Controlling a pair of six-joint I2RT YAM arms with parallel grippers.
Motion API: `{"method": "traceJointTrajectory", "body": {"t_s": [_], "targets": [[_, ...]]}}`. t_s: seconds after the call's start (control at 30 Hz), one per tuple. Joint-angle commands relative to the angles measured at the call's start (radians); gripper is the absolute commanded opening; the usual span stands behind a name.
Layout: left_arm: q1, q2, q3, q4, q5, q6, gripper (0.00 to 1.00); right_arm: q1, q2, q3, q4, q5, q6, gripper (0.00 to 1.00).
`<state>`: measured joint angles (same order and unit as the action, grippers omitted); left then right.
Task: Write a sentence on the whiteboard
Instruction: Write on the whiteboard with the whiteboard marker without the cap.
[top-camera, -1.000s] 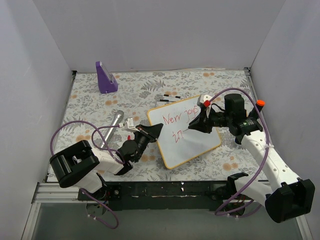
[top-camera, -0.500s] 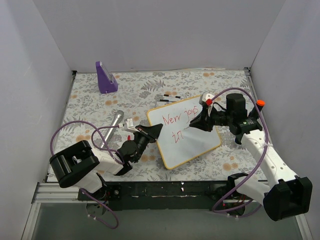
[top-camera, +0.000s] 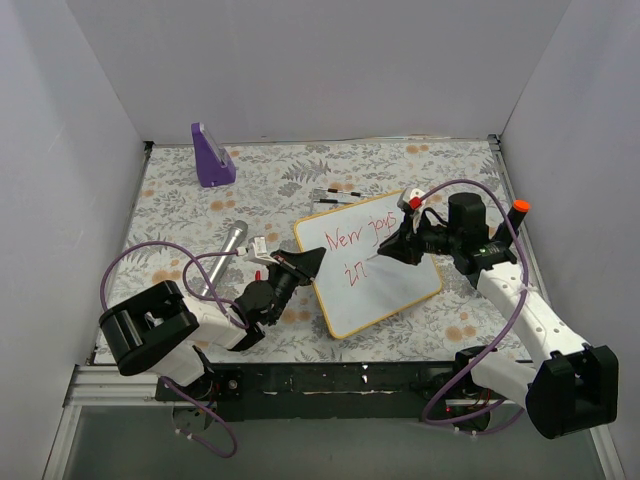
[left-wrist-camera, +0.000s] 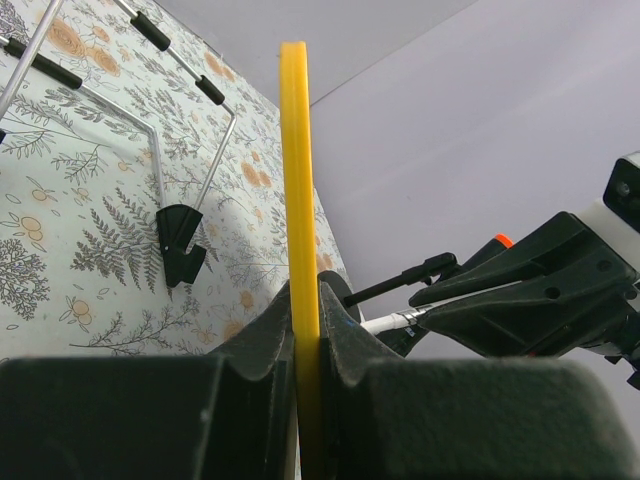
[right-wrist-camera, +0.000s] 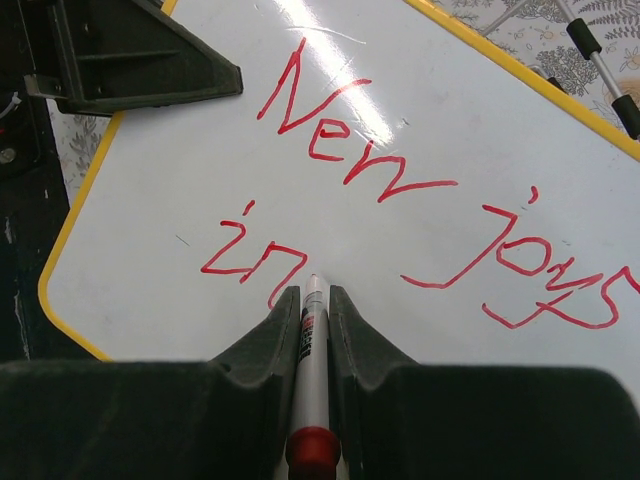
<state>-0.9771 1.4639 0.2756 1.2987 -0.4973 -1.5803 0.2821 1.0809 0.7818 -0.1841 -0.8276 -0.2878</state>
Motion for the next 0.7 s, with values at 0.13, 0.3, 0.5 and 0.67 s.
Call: {"method": "traceJointTrajectory", "body": {"t_s": [0.13, 0.3, 0.5, 0.67], "targets": [[-0.006, -0.022, 0.013, 0.180, 0.017, 0.025, 0.00, 0.008, 0.008, -0.001, 0.029, 0.067, -0.002, 0.01], [-0.005, -0.024, 0.010, 0.183, 0.017, 0.025, 0.00, 0.008, 0.016, 0.002, 0.015, 0.070, -0.014, 0.01], [-0.005, -0.020, 0.010, 0.186, 0.017, 0.025, 0.00, 0.015, 0.031, 0.002, 0.009, 0.058, -0.017, 0.01], [-0.006, -0.019, 0.008, 0.189, 0.017, 0.025, 0.00, 0.020, 0.039, 0.002, 0.009, 0.056, -0.017, 0.01]]}}
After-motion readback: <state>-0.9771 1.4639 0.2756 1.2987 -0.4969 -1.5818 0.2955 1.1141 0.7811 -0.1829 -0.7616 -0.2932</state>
